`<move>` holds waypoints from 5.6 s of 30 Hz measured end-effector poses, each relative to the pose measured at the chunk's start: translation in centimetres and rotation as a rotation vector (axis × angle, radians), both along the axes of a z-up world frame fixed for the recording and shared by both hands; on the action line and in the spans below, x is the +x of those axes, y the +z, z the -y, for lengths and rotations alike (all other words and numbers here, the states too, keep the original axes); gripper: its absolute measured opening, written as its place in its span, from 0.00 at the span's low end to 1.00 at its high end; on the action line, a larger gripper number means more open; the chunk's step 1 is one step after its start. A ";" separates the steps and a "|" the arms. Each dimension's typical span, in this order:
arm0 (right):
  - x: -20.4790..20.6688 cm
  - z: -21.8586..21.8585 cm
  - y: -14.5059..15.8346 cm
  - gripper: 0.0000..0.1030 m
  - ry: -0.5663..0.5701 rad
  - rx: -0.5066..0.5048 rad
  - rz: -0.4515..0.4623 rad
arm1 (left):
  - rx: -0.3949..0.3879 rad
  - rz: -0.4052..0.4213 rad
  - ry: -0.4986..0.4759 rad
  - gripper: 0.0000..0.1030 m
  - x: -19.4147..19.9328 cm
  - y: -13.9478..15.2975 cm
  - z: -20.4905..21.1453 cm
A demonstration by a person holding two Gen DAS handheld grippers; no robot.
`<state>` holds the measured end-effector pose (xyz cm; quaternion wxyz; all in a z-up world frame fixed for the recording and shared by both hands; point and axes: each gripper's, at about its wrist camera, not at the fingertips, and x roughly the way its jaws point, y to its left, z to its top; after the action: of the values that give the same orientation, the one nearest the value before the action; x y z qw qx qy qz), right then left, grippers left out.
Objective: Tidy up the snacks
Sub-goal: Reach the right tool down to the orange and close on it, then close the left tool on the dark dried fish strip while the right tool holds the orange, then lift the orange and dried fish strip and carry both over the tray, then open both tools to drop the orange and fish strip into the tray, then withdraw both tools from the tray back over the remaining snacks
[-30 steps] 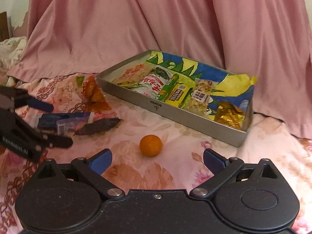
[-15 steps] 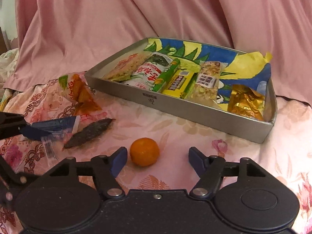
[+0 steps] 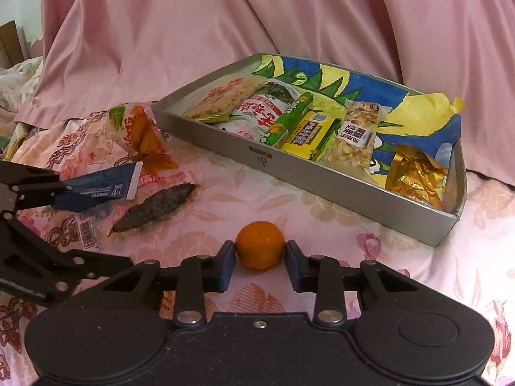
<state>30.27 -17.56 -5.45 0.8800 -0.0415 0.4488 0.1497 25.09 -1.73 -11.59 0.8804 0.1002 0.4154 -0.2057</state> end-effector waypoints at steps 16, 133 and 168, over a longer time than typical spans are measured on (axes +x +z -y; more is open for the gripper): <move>0.1 0.3 0.0 0.35 -0.010 0.027 -0.006 | 0.068 0.050 -0.064 0.57 1.0 -0.4 2.7; -1.6 2.7 15.5 0.93 -0.297 0.061 0.468 | -0.271 0.380 0.270 0.98 4.5 16.4 -0.3; -18.6 -5.4 13.9 0.99 -0.137 -0.008 0.319 | 0.077 0.324 0.282 1.00 -11.0 12.0 -9.5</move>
<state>11.65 -12.13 8.43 0.9480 -0.0376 0.3060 0.0791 14.10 7.74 0.37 0.9513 0.1064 0.2856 -0.0460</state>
